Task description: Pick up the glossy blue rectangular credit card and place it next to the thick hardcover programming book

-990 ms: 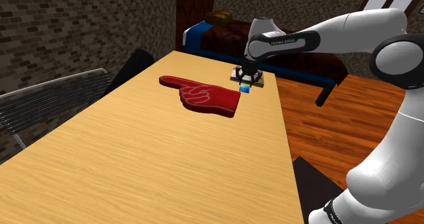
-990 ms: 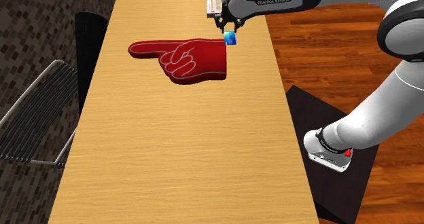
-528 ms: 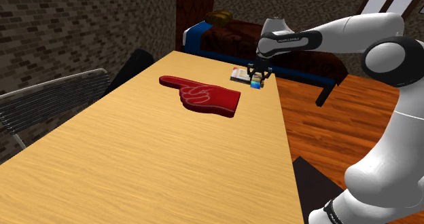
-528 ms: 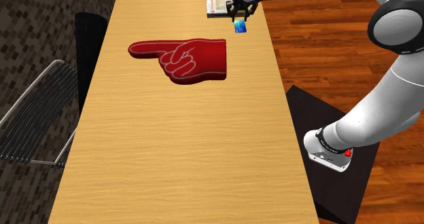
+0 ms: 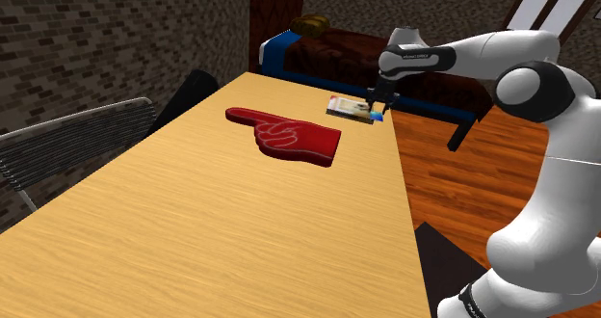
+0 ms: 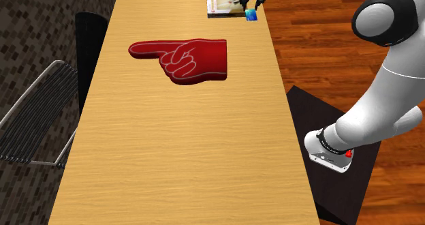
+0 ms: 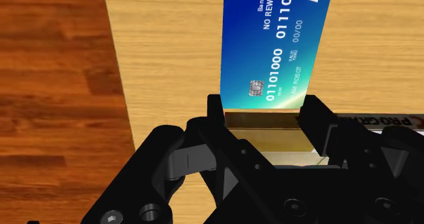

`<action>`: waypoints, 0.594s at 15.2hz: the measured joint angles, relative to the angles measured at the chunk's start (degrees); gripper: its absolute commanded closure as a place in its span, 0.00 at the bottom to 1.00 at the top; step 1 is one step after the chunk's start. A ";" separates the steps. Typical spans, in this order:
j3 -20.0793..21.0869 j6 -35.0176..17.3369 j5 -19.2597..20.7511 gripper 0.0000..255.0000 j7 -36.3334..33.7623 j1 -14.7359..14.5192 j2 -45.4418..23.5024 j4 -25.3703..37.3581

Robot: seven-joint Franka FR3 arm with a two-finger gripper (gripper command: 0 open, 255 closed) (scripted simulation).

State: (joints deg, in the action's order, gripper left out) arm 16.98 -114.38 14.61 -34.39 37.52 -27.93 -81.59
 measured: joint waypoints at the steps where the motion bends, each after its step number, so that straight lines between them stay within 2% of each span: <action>1: -0.24 0.30 -0.07 1.00 0.99 0.56 -0.68 1.08; 3: -0.62 0.90 0.07 1.00 2.09 0.94 -2.56 3.67; 9: -0.98 -2.21 0.60 1.00 1.90 1.09 -4.23 2.18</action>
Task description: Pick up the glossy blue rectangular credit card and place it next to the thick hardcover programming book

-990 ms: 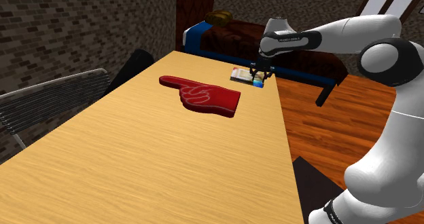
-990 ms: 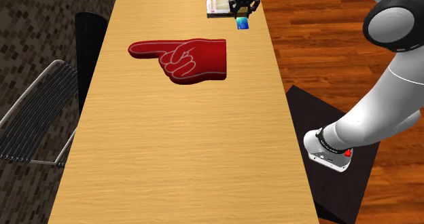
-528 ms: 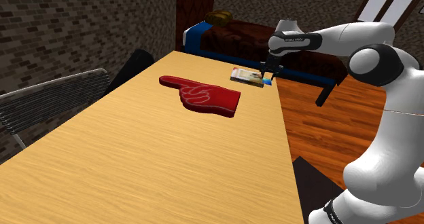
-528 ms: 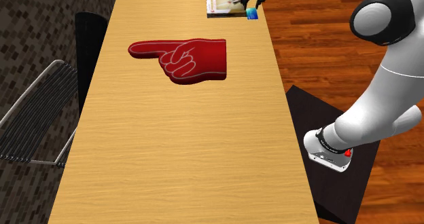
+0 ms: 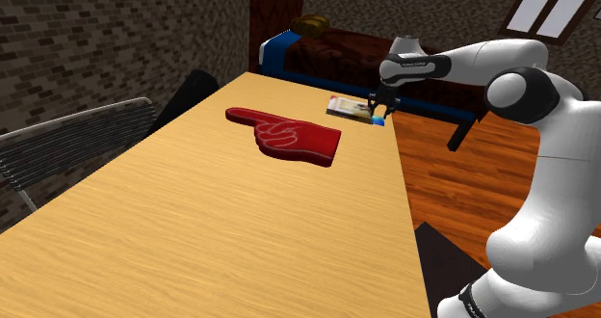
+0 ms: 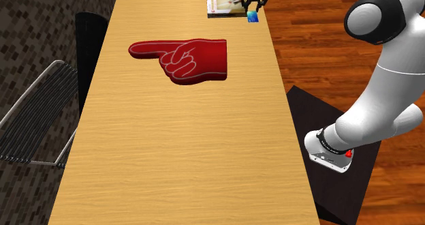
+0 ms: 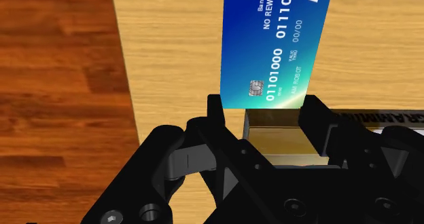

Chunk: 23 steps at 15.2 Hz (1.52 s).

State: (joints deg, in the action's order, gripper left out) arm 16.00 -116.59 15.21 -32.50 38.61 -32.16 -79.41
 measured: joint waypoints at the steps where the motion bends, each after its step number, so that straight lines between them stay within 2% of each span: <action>1: -0.06 -0.57 0.12 1.00 -0.16 -0.05 -0.30 -0.29; 10: -0.61 -6.21 1.08 1.00 -1.14 0.06 -2.16 -4.20; 16: -0.67 -6.63 1.20 1.00 -1.29 -0.03 -2.50 -4.25; 17: -0.67 -6.63 1.20 0.00 -1.29 -0.03 -2.50 -4.25; 23: -0.67 -6.63 1.20 0.00 -1.29 -0.03 -2.50 -4.25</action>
